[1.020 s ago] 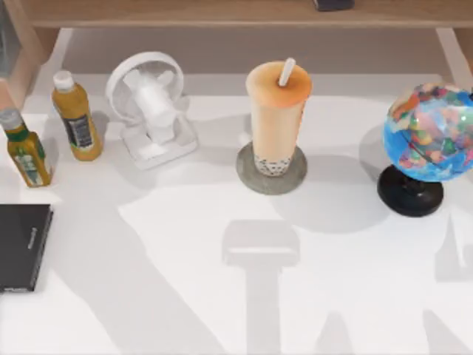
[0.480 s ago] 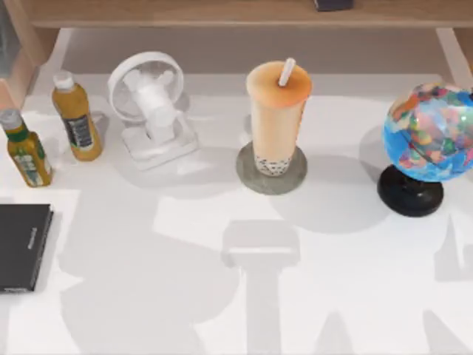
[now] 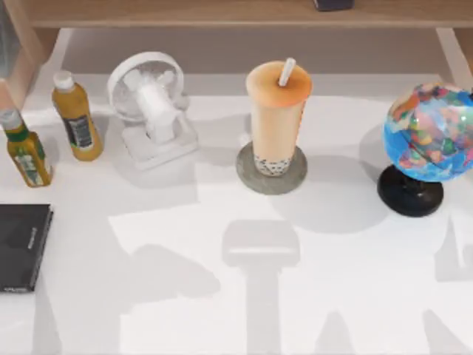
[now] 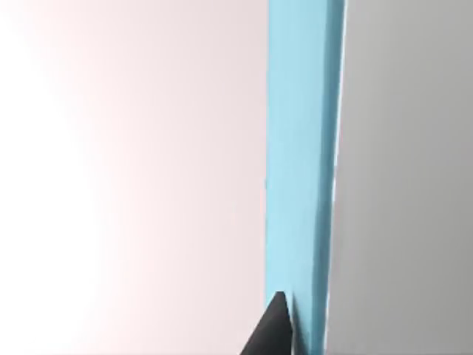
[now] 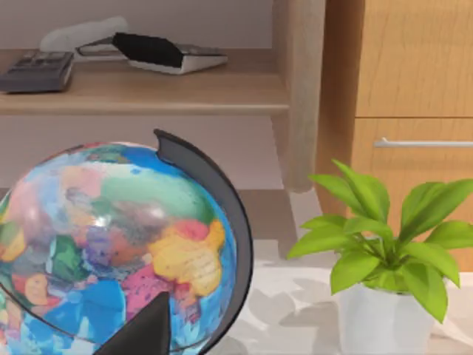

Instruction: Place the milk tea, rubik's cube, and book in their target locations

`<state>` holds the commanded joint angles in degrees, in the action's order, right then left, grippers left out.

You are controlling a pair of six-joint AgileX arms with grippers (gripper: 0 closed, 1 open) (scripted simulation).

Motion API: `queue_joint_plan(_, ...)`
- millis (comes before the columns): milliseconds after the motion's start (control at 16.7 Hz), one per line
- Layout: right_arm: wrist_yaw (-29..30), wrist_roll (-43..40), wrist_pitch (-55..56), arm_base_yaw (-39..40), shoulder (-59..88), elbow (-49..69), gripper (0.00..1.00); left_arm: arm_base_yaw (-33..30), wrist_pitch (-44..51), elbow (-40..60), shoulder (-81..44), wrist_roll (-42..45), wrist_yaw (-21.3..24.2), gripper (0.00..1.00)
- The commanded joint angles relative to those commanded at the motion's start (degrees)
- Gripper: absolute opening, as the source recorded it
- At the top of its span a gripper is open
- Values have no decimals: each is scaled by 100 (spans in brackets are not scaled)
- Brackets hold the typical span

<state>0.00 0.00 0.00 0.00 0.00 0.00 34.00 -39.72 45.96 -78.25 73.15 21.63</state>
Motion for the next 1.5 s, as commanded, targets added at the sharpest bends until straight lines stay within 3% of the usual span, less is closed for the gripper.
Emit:
queue_joint_plan(300,0,0,0,0,0,0,100,101,288,-2571,603,2520,268,0)
queue_joint_plan(540,0,0,0,0,0,0,100,19,611,-3934,756,3510,623,0)
queue_joint_plan(780,0,0,0,0,0,0,100,-85,760,-4389,835,3702,858,0)
queue_joint_plan(1500,0,0,0,0,0,0,100,-192,451,-4353,524,3636,773,0)
